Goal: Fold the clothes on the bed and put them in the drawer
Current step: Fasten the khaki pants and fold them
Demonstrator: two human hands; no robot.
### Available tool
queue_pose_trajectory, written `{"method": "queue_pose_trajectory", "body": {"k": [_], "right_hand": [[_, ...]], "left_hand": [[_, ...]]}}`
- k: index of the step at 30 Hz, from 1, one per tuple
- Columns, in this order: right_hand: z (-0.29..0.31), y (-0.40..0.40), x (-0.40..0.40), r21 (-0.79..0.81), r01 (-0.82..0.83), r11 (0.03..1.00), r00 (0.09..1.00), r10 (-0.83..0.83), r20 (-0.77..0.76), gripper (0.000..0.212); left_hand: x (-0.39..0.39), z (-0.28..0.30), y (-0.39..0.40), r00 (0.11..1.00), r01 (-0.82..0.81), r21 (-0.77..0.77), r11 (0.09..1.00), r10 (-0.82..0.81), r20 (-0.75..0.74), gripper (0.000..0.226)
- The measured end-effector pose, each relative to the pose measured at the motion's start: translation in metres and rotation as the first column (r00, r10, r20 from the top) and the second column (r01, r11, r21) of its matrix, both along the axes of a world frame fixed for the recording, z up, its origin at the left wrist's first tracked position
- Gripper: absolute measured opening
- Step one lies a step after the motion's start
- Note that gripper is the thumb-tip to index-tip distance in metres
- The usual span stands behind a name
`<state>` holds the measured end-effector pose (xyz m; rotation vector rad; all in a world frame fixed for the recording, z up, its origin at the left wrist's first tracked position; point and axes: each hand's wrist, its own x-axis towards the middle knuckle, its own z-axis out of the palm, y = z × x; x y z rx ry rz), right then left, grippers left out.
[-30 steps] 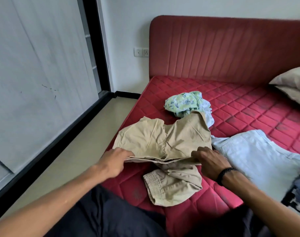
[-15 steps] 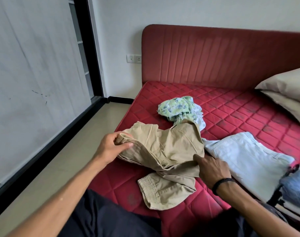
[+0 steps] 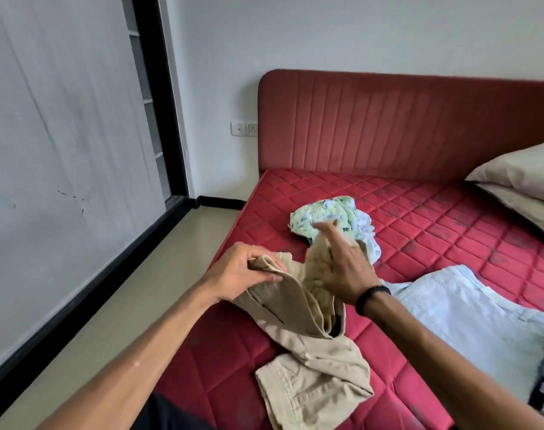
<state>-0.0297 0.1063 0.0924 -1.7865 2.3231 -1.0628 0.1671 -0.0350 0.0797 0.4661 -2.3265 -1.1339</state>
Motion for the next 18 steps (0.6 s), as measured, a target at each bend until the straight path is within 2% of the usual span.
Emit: {"method": "queue_pose_trajectory", "body": {"k": [2,4,5,8,9,10,12,14,15,16,18], "right_hand": [[0.041,-0.009,0.009,0.025,-0.137,0.990,0.989,0.138,-0.059,0.101],[0.075,-0.013,0.008,0.055,-0.201,0.978,0.975,0.205,-0.088,0.102],[0.093,-0.013,0.004,0.068,-0.248,0.966,0.967,0.251,-0.037,0.092],[0.141,-0.006,-0.007,0.154,-0.421,0.894,0.891,0.377,0.252,0.038],[0.155,-0.003,-0.009,0.163,-0.455,0.876,0.869,0.396,0.297,0.025],[0.165,-0.002,-0.011,0.153,-0.459,0.875,0.861,0.395,0.321,0.020],[0.192,0.002,-0.013,0.057,-0.423,0.904,0.854,0.377,0.358,0.023],[0.225,0.010,-0.014,-0.006,-0.379,0.925,0.839,0.346,0.421,0.024],[0.242,0.015,-0.014,0.002,-0.398,0.917,0.824,0.357,0.441,0.032],[0.257,0.021,-0.015,0.052,-0.426,0.903,0.838,0.373,0.398,0.039],[0.288,0.032,-0.013,0.247,-0.325,0.913,0.946,0.315,0.081,0.046]], "left_hand": [[-0.014,0.031,-0.005,0.996,-0.046,-0.088,0.995,0.039,-0.076,0.024],[-0.021,0.059,-0.008,0.989,-0.063,-0.099,0.993,0.049,-0.137,0.024],[-0.023,0.073,-0.008,0.985,-0.053,-0.102,0.993,0.035,-0.168,0.024],[-0.023,0.113,-0.005,0.974,-0.024,-0.137,0.990,-0.008,-0.228,0.029],[-0.024,0.128,-0.003,0.967,-0.010,-0.143,0.990,-0.027,-0.253,0.030],[-0.025,0.139,0.000,0.959,0.015,-0.129,0.992,-0.050,-0.278,0.031],[-0.030,0.165,0.008,0.936,0.034,-0.066,0.997,-0.055,-0.348,0.030],[-0.037,0.192,0.016,0.904,-0.016,-0.070,0.997,-0.015,-0.427,0.024],[-0.042,0.205,0.019,0.890,-0.053,-0.102,0.993,0.000,-0.456,0.021],[-0.045,0.217,0.022,0.880,-0.083,-0.139,0.987,0.007,-0.475,0.018],[-0.049,0.243,0.034,0.844,-0.217,-0.221,0.951,0.069,-0.532,0.014]]}}
